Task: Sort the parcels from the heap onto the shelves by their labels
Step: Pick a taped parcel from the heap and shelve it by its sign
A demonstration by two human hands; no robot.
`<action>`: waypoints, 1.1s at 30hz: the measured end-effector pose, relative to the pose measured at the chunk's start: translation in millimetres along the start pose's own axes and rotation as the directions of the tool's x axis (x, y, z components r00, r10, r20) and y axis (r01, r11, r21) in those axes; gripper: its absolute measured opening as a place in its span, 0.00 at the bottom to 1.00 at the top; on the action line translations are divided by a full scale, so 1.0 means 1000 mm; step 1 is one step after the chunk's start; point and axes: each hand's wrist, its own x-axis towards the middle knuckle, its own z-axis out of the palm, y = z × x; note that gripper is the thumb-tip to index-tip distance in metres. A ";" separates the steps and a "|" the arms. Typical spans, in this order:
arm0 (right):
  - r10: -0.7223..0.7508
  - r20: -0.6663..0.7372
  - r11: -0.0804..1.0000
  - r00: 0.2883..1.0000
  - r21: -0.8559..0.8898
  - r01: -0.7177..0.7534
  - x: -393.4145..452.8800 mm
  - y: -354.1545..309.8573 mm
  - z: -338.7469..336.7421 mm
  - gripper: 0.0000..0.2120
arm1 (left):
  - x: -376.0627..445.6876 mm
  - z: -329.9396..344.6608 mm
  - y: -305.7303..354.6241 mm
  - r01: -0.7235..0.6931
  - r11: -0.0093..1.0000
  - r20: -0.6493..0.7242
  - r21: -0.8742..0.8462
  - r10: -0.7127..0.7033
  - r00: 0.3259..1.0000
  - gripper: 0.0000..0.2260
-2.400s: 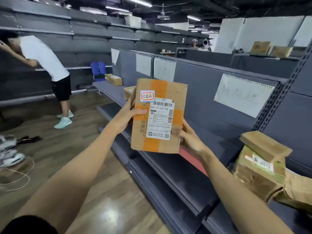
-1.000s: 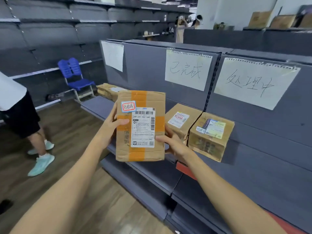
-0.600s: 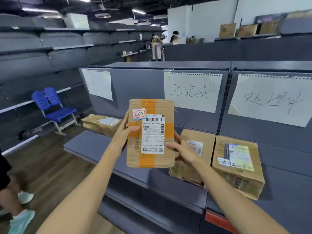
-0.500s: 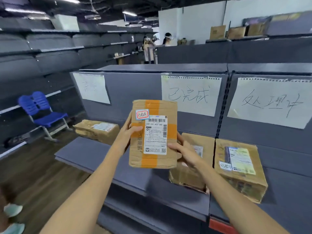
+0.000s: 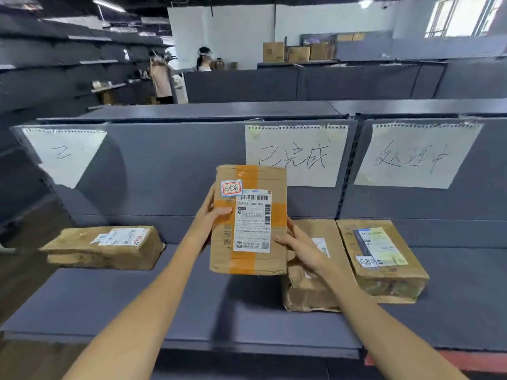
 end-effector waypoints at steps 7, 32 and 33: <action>-0.148 -0.272 0.895 0.951 -0.446 0.012 0.001 -0.003 0.033 0.15 | 0.021 -0.019 -0.023 0.119 0.991 -0.009 -0.054 -0.120 0.993 0.19; -0.099 -0.474 0.374 0.875 -0.832 -0.409 0.022 0.072 0.018 0.34 | 0.028 -0.018 -0.136 0.314 0.926 -0.293 0.211 -0.247 0.924 0.32; -0.114 -0.483 0.379 0.868 -0.829 -0.412 0.021 0.072 0.019 0.35 | 0.026 -0.019 -0.132 0.269 0.918 -0.306 0.292 -0.177 0.935 0.33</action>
